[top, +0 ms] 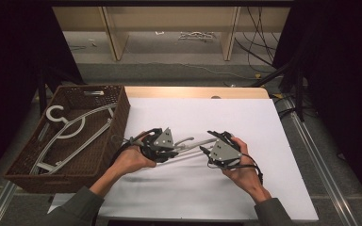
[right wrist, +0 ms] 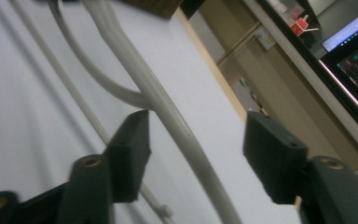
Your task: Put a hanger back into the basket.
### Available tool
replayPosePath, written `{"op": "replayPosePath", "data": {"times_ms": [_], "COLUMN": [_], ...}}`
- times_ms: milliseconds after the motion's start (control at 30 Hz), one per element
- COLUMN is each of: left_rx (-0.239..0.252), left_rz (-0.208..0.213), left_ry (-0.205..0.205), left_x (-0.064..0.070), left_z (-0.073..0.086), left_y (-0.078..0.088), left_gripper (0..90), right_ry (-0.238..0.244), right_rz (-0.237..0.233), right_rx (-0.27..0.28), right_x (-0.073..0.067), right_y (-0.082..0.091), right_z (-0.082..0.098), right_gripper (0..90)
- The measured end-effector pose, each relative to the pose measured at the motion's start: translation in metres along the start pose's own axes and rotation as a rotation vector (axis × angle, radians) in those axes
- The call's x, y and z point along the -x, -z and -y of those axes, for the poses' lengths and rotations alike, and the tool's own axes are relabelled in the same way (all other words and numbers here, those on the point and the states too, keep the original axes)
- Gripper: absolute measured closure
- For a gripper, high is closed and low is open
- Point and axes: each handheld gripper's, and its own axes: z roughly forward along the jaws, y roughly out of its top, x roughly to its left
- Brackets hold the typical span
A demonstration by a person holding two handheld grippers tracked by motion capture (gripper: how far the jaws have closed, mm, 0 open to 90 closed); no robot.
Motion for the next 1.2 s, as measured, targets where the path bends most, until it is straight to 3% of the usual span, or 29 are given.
{"op": "replayPosePath", "data": {"times_ms": [33, 100, 300, 633, 767, 867, 900, 1100, 1200], "left_rx": [0.005, 0.019, 0.057, 0.122, 0.125, 0.134, 0.124, 0.145, 0.159], "left_rz": [-0.004, -0.009, -0.019, -0.011, -0.018, -0.039, -0.045, -0.09, -0.122], "left_ry": [0.008, 0.031, 0.059, 0.127, 0.119, 0.109, 0.088, 0.093, 0.12], "left_x": [-0.001, -0.004, -0.009, -0.011, -0.01, -0.009, -0.01, -0.02, -0.027], "left_z": [0.0, 0.001, -0.002, -0.018, -0.026, -0.031, -0.033, -0.032, -0.027], "left_y": [0.001, 0.005, 0.019, 0.052, 0.07, 0.085, 0.091, 0.123, 0.139], "left_gripper": [79.4, 79.4, 79.3, 79.3, 79.3, 79.3, 79.3, 79.3, 79.3], "right_ry": [-0.04, -0.075, -0.231, -0.342, -0.37, -0.398, -0.406, -0.456, -0.479], "right_rz": [0.005, 0.01, -0.003, -0.002, -0.001, 0.001, -0.001, -0.012, -0.01], "right_rx": [0.012, 0.019, 0.042, 0.123, 0.143, 0.155, 0.157, 0.167, 0.169], "right_x": [0.0, 0.0, -0.005, -0.014, -0.019, -0.022, -0.023, -0.029, -0.031], "right_y": [0.003, 0.008, 0.024, 0.055, 0.064, 0.07, 0.071, 0.081, 0.084], "right_z": [-0.002, -0.006, -0.008, -0.005, -0.004, -0.003, -0.002, 0.002, 0.003], "right_gripper": [35.8, 34.0, 33.2, 33.2, 32.6, 31.6, 31.1, 27.9, 27.6]}}
